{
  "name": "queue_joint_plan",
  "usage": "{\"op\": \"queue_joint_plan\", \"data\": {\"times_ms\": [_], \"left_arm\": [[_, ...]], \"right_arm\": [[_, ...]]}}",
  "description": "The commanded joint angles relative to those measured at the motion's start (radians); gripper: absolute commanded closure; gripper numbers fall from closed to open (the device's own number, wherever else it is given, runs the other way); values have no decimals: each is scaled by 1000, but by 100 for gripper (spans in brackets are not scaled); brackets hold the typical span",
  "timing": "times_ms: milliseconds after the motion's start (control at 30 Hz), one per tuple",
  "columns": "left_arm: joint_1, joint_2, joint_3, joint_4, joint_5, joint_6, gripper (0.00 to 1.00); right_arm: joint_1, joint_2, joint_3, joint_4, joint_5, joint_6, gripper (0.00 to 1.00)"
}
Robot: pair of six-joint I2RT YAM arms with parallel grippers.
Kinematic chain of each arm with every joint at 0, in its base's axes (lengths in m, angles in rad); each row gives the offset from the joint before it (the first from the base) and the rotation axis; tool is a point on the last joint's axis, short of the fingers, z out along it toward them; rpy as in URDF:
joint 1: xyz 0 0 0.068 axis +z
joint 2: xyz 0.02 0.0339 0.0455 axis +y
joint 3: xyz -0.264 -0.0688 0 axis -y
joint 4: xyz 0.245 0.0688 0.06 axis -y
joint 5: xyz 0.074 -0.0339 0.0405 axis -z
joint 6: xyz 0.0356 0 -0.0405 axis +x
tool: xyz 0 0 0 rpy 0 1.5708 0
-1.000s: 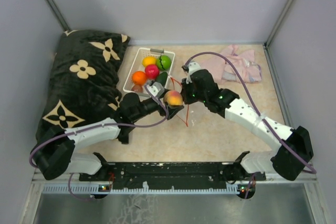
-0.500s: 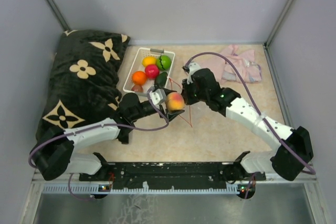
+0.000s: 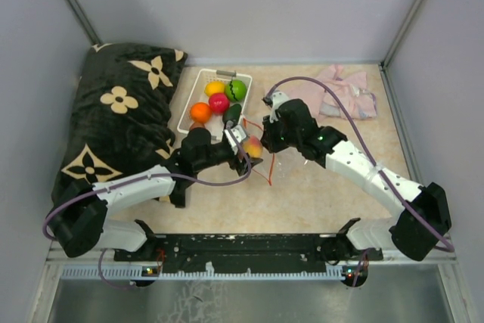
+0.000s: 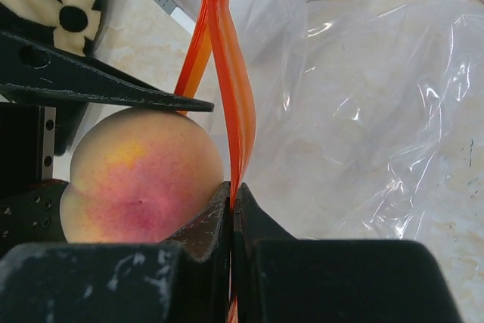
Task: Place the food in the zip-top bag and seal the zipper
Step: Place the fake fruit in the zipper food storage bag.
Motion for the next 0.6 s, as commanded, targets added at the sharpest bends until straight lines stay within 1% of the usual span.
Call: {"op": "queue_joint_plan", "data": {"times_ms": [0, 67, 233, 333, 433, 500, 567], "left_arm": [[-7, 21, 43, -84, -24, 36, 30], [-7, 37, 65, -122, -43, 50, 30], [-7, 92, 107, -213, -138, 53, 28], [-7, 96, 135, -239, -85, 44, 27], [-7, 79, 132, -207, -9, 40, 27], [-8, 76, 134, -193, -5, 45, 26], [-8, 92, 151, -202, -48, 44, 26]], "right_arm": [[8, -13, 53, 75, -119, 7, 99], [6, -15, 54, 70, -123, 7, 99], [7, -32, 51, 67, -130, 4, 99], [7, -22, 43, 83, -166, 8, 99], [8, -1, 42, 93, -198, 17, 99], [7, -1, 38, 102, -212, 23, 99], [7, -6, 32, 113, -231, 29, 99]]}}
